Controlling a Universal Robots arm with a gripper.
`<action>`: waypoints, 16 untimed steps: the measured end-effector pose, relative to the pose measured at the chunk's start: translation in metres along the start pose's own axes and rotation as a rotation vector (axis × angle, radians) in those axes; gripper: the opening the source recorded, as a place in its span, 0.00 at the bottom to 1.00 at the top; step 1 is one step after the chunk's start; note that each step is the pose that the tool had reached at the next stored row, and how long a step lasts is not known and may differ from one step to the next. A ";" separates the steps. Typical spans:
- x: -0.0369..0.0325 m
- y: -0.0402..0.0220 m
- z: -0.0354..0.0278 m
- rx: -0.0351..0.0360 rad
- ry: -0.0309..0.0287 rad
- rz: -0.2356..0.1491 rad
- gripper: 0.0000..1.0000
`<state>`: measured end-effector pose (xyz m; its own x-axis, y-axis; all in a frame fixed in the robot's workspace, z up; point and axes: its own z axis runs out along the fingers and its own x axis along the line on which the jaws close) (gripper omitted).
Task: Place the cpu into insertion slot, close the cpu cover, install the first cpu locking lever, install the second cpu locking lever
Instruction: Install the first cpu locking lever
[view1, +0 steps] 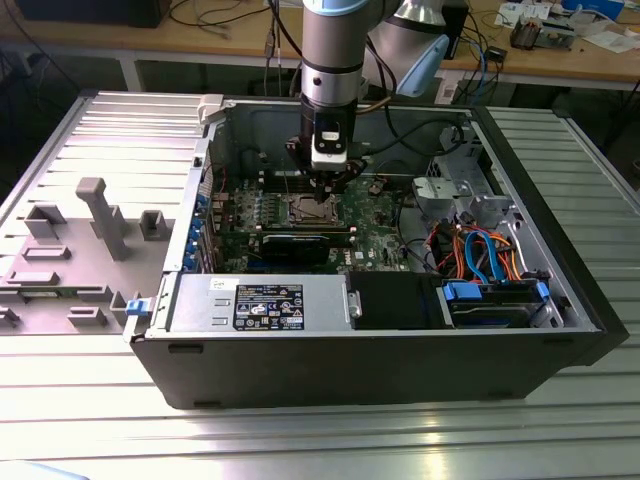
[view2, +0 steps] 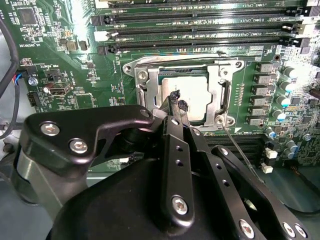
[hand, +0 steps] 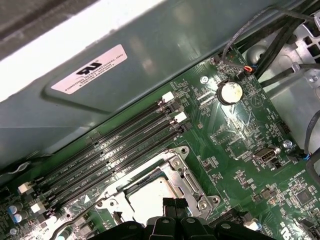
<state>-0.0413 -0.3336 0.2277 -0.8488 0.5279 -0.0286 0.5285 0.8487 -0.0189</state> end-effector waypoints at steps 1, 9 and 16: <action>0.0000 0.0000 0.0000 -0.0001 0.0000 -0.001 0.11; 0.0000 0.0000 0.0000 -0.0005 -0.0003 -0.017 0.11; 0.0000 0.0000 0.0000 -0.0007 -0.0005 -0.026 0.11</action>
<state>-0.0413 -0.3336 0.2277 -0.8622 0.5057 -0.0286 0.5063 0.8621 -0.0189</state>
